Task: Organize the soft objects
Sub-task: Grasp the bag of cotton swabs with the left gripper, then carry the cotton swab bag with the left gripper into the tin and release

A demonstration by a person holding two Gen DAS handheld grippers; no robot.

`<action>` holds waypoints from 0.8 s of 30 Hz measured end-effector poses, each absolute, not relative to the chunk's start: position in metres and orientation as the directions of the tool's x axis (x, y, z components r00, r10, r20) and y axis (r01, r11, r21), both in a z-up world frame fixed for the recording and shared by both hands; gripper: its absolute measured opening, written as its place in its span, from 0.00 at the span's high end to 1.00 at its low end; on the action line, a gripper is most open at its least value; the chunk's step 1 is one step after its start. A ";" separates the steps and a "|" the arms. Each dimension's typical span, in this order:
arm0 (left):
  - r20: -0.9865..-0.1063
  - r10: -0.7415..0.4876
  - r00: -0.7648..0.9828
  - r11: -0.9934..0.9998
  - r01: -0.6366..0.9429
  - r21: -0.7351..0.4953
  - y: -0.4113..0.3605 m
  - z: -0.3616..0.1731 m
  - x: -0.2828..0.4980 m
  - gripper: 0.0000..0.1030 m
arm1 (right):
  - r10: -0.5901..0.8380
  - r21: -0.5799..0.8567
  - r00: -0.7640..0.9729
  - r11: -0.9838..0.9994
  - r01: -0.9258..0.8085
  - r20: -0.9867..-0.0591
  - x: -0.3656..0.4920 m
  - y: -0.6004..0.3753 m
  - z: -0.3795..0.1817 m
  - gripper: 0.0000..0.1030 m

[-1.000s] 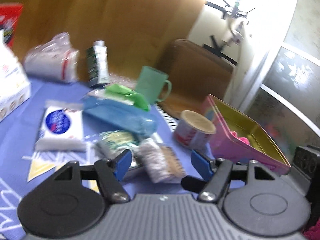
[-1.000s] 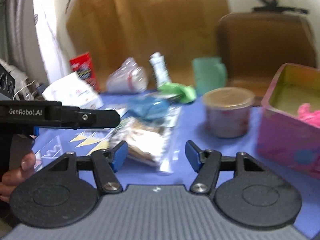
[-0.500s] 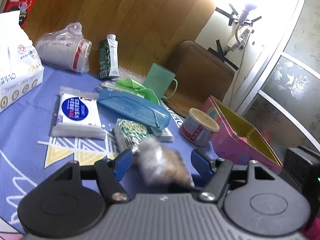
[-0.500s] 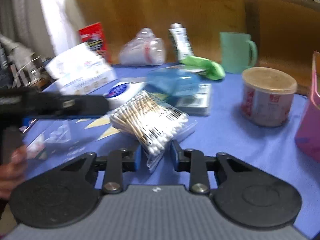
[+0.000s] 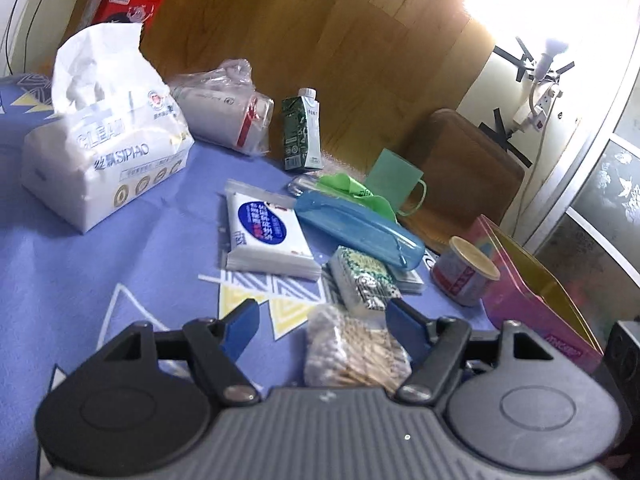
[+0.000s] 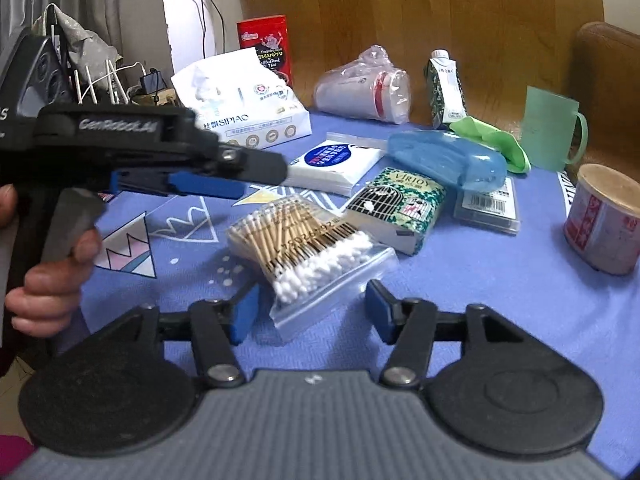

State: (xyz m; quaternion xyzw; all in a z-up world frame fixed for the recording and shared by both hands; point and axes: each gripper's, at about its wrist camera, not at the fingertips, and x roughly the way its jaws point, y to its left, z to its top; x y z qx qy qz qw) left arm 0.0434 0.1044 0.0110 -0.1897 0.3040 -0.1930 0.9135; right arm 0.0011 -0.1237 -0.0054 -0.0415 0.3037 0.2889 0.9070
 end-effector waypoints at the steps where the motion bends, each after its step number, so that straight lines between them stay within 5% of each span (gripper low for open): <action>1: -0.483 -0.473 0.737 0.852 0.243 -0.464 0.103 0.011 0.043 0.29 | 0.500 0.094 0.646 0.827 -0.555 -0.577 0.004 -0.121 -0.006 0.37; 5: -0.500 -0.471 0.727 0.863 0.264 -0.430 0.093 0.010 0.043 0.35 | 0.513 0.072 0.635 0.807 -0.586 -0.577 0.010 -0.105 -0.006 0.35; 10: -0.547 -0.373 0.749 0.909 0.176 -0.378 0.103 0.007 0.042 0.63 | 0.532 0.025 0.626 0.773 -0.634 -0.570 0.013 -0.081 -0.006 0.46; 12: -0.551 -0.387 0.740 0.899 0.169 -0.404 0.109 0.007 0.040 0.66 | 0.543 0.032 0.617 0.765 -0.643 -0.569 0.012 -0.084 -0.006 0.51; 24: -0.588 -0.592 0.551 0.802 0.471 -0.366 -0.026 0.008 0.029 0.66 | 0.389 -0.046 0.745 0.871 -0.489 -0.542 -0.062 -0.180 -0.007 0.56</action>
